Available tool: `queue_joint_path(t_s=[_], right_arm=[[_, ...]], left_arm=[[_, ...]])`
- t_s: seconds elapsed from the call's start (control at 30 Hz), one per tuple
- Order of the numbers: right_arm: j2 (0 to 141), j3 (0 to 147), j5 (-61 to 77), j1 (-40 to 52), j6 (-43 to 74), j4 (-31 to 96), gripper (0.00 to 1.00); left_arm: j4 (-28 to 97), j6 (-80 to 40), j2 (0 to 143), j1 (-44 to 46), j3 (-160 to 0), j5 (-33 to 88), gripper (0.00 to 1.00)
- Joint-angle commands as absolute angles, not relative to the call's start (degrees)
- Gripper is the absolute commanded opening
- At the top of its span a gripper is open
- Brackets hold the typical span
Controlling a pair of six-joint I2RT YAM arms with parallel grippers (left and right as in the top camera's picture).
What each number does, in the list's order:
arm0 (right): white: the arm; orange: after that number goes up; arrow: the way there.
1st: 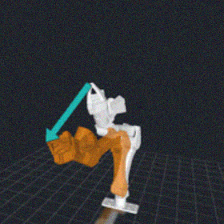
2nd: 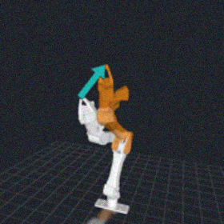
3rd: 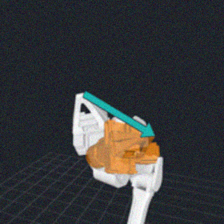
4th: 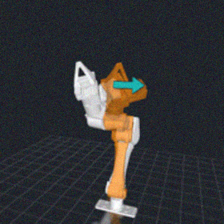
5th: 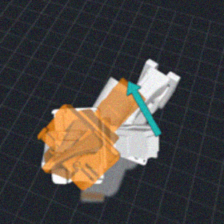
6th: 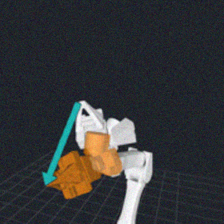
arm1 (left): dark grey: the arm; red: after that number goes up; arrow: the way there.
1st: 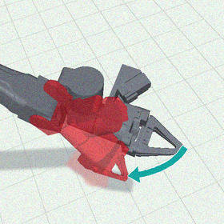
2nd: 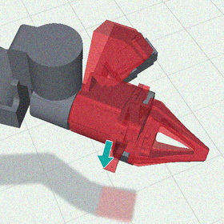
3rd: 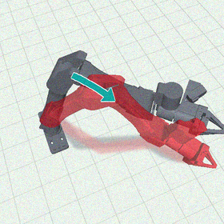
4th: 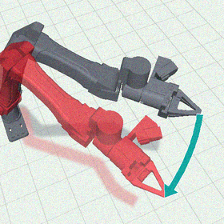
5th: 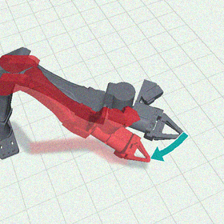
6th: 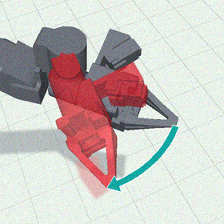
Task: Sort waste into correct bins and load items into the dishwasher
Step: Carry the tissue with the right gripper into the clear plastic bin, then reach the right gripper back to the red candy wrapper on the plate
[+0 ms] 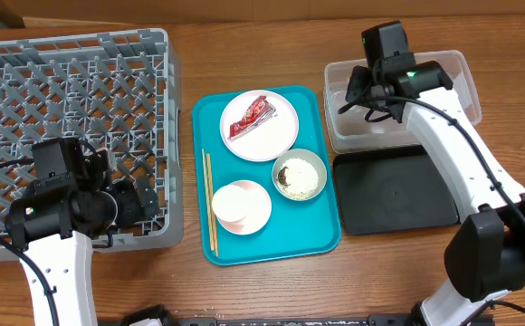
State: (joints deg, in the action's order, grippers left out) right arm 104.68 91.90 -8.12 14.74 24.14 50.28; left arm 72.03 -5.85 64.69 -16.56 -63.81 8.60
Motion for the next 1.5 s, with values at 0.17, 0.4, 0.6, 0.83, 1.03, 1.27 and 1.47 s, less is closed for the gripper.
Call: queue_joint_path(t_s=[0.17, 0.4, 0.6, 0.83, 1.03, 1.27, 1.47], right_arm=[[103.9, 95.4, 3.4, 14.9, 25.3, 44.7, 0.78], [104.4, 96.4, 8.7, 22.6, 27.6, 34.8, 0.74], [109.2, 96.4, -3.5, 31.7, 28.4, 28.9, 0.74], [119.0, 96.4, -6.0, 36.0, 35.2, 23.6, 0.72], [125.5, 96.4, -5.8, 36.3, 41.9, 21.9, 0.72], [131.2, 96.4, -2.4, 36.7, 46.7, 20.3, 0.72], [132.1, 96.4, -1.4, 37.5, 47.2, 20.9, 0.57]], left_arm=[[71.9, -5.8, 64.5, -16.9, -64.9, 9.0, 1.0], [71.7, -5.8, 64.5, -16.9, -64.9, 9.0, 1.0], [71.7, -5.8, 64.5, -16.9, -64.9, 9.0, 1.0], [71.8, -5.8, 64.5, -16.9, -64.9, 9.0, 1.0], [71.8, -5.8, 64.5, -16.9, -64.9, 9.0, 1.0], [71.9, -5.8, 64.5, -16.9, -64.9, 9.0, 1.0], [71.9, -5.8, 64.5, -16.9, -64.9, 9.0, 1.0]])
